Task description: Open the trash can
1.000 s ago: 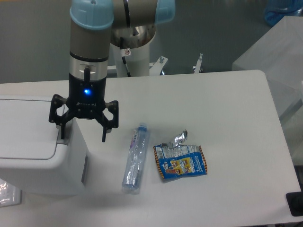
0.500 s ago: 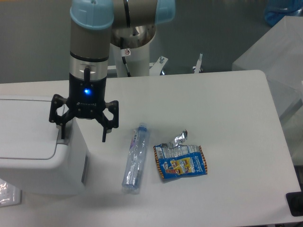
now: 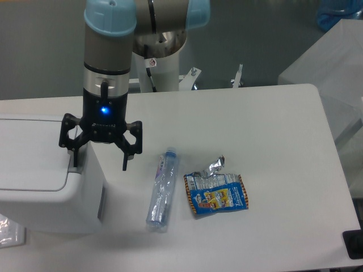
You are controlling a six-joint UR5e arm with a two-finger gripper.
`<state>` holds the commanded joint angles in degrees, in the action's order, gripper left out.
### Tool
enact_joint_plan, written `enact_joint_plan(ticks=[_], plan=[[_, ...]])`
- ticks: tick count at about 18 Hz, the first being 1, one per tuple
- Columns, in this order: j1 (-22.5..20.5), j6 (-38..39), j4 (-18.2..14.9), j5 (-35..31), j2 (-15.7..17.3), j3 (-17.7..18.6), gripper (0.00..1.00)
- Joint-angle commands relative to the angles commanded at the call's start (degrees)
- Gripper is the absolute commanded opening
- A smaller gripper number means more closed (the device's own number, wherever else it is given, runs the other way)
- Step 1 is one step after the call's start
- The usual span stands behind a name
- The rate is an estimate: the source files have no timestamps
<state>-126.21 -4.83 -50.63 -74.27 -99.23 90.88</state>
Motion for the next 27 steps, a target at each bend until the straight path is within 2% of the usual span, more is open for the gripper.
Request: enact_joint_plan(ticks=[17, 21, 25, 27], plan=[[0.0, -0.1, 0.0, -0.1, -0.1, 0.3, 1.0], [-0.8, -0.1, -0.3, 0.0, -0.1, -2.2, 1.0], [-3.4, -2.0, 0.2, -0.5, -0.2, -5.0, 1.0], [-4.7, -4.0, 0.0, -5.3, -0.5, -6.8, 1.0]])
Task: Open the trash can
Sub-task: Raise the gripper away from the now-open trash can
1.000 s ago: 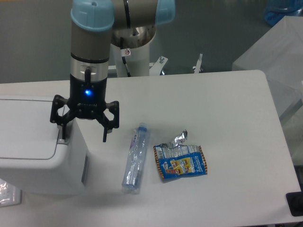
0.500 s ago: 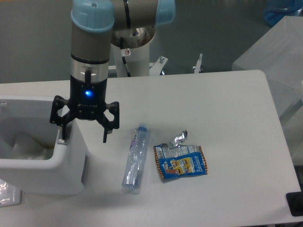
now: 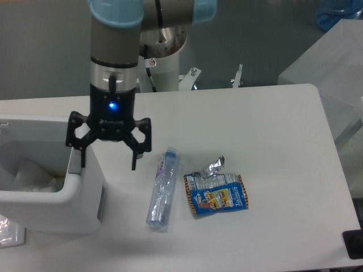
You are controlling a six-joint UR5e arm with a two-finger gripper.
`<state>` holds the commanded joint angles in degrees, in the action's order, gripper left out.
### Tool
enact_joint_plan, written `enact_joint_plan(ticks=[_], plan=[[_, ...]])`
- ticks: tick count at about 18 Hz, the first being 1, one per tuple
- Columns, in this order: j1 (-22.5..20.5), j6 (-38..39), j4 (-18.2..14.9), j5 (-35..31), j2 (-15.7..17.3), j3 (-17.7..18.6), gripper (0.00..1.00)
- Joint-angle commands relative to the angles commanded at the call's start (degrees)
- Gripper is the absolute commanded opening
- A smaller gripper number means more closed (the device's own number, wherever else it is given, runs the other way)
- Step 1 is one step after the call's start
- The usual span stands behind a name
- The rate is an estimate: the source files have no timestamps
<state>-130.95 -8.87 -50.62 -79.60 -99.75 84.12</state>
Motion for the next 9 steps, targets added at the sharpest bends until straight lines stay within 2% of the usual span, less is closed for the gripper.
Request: enact_joint_plan(ticks=[2, 5, 9], plan=[[-0.6, -4.7, -0.4, -5.1, -0.6, -0.9, 1.0], [-0.8, -17.6, -1.8, -11.2, -0.7, 0.8, 1.0], [-2.7, -26.4, -2.1, -16.0, -0.6, 2.9, 1.0]])
